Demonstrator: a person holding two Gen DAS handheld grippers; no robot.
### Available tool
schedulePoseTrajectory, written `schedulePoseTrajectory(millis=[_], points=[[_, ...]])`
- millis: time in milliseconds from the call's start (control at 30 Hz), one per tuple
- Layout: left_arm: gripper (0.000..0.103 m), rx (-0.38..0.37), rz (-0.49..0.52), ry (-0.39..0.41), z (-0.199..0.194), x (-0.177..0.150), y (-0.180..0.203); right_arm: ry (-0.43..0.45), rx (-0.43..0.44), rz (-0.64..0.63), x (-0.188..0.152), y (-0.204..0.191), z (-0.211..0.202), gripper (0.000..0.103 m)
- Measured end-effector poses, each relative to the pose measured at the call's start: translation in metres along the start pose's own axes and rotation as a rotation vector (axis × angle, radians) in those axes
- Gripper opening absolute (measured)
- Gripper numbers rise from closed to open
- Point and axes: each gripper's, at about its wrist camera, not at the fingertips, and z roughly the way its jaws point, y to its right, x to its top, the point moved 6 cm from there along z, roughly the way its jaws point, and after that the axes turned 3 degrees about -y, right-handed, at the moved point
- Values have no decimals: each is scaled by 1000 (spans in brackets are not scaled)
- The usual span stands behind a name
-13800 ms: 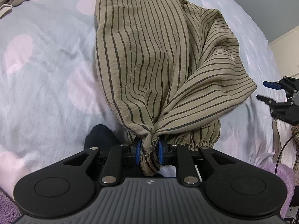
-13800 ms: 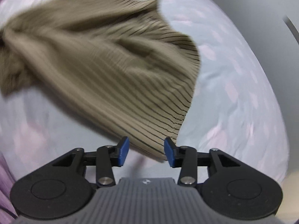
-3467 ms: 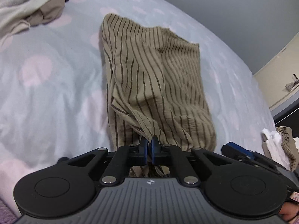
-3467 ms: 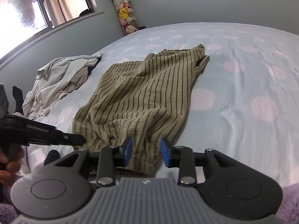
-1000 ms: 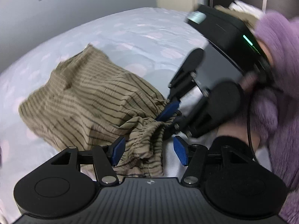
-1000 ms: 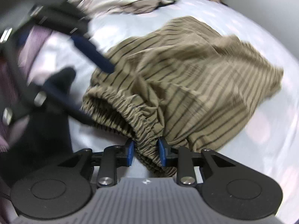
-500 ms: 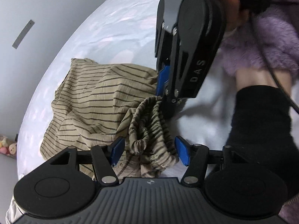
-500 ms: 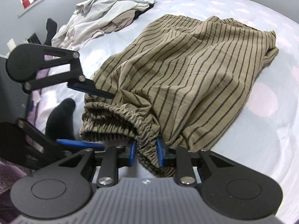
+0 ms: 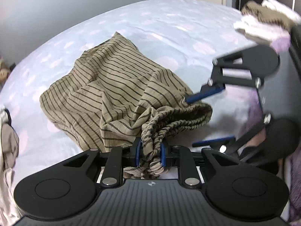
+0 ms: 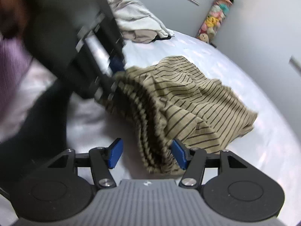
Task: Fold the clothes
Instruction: 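Lift the trousers by the waistband with both tools, gathering the fabric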
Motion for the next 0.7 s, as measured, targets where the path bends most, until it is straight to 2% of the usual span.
schedulePoseTrajectory(millis=[133,200,267,300,333,400,567,700], points=[[17,-10,-4,8,-7,2,0,-31,-113,-91,-1,-9,8,56],[17,-8,3,6,-10,2,3,-45,-149,-106,-1,-9,11,46],[17,-7,8,4,-11,1,4,-60,-173,-119,-2,-9,15,41],[17,-7,10,3,-11,1,6,-64,-184,-125,-3,-9,15,34],[17,-5,14,1,-12,0,7,-67,-193,-129,-4,-8,15,34],[17,6,24,-1,-13,-1,8,-58,-204,-135,-5,-7,13,29],[16,10,49,1,-25,-4,10,-24,-200,-101,-2,3,-3,25],[16,-5,83,18,-46,-5,20,-3,-187,-86,7,14,-31,22]])
